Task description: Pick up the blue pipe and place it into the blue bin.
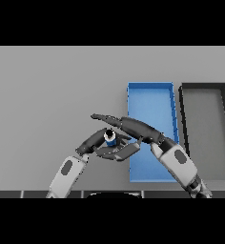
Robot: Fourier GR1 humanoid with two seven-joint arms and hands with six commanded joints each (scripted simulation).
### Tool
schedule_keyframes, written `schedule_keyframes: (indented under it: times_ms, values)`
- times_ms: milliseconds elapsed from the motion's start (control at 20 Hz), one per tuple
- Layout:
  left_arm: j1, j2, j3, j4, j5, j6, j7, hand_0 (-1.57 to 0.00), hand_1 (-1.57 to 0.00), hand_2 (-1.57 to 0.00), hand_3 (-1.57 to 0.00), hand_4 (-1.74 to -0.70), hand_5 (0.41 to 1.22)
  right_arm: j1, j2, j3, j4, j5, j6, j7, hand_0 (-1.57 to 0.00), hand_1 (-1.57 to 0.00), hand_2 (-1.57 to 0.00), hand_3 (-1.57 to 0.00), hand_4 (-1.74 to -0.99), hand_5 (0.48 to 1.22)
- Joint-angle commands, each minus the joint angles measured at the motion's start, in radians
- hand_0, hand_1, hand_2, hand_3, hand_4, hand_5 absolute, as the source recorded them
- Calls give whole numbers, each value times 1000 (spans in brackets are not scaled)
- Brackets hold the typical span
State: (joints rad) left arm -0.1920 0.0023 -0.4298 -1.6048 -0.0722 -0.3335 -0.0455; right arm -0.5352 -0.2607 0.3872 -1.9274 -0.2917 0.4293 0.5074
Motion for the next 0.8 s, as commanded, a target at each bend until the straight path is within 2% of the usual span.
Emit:
schedule_keyframes:
  times_ms: [0,50,100,150,200,300,350,400,450,550,600,650,750]
  values:
    - [-3,-6,0,-1,-10,4,21,-1571,-1571,-1571,-1571,-1465,1221,-3,6,10,15,8,12,-1,-69,-108,-166,-44,-1204,497]
    - [-1,-5,7,2,-11,-2,34,-1571,-1571,-1571,-1571,-1462,1221,-17,14,14,28,4,21,-1,-168,-218,-261,-128,-1233,487]
    - [1,-15,5,4,-8,-8,27,-1571,-1571,-1571,-1571,-1517,1221,-28,27,24,40,10,25,-1,-323,-362,-377,-242,-1278,485]
    - [8,-14,3,2,-14,-9,58,-1571,-1571,-1571,-1571,-1560,1221,-42,40,31,55,19,28,-5,-507,-530,-538,-401,-1331,489]
    - [9,-7,4,-4,-23,-9,49,-1571,-1571,-1571,-1571,-1595,1221,-31,47,43,46,23,27,-23,-702,-703,-745,-604,-1406,500]
    - [9,-14,2,-2,-36,-5,61,-1571,-1571,-1571,-1571,-1645,1221,-50,66,41,68,23,15,-10,-1015,-1015,-1042,-872,-1514,550]
    - [14,-18,7,-8,-23,-12,53,-1571,-1571,-1571,-1511,-1662,1221,-51,78,47,65,9,7,-4,-1126,-1127,-1148,-953,-1551,596]
    - [17,-29,11,-8,-10,-19,41,-1571,-1571,-1571,-1523,-1677,1221,-38,86,52,68,2,0,-13,-1215,-1215,-1233,-1021,-1581,650]
    - [17,-42,16,-8,8,-28,36,-1571,-1571,-1571,-1532,-1690,1221,-30,84,51,67,-13,-9,-25,-1286,-1287,-1300,-1102,-1606,765]
    - [19,-44,22,-8,13,-37,28,-1571,-1571,-1571,-1490,-1707,1221,-37,89,66,75,-5,-24,-30,-1389,-1389,-1398,-1250,-1648,929]
    - [11,-49,32,-1,15,-45,39,-1571,-1571,-1571,-1464,-1713,1221,-31,77,70,75,3,-26,-55,-1425,-1425,-1432,-1304,-1665,987]
    - [13,-55,31,2,13,-48,22,-1571,-1571,-1571,-1441,-1718,1221,-35,69,76,64,8,-26,-56,-1454,-1454,-1460,-1357,-1680,1034]
    - [11,-56,37,-9,6,-56,22,-1571,-1571,-1571,-1437,-1725,1221,-39,67,90,65,22,-28,-93,-1496,-1496,-1500,-1434,-1702,1101]
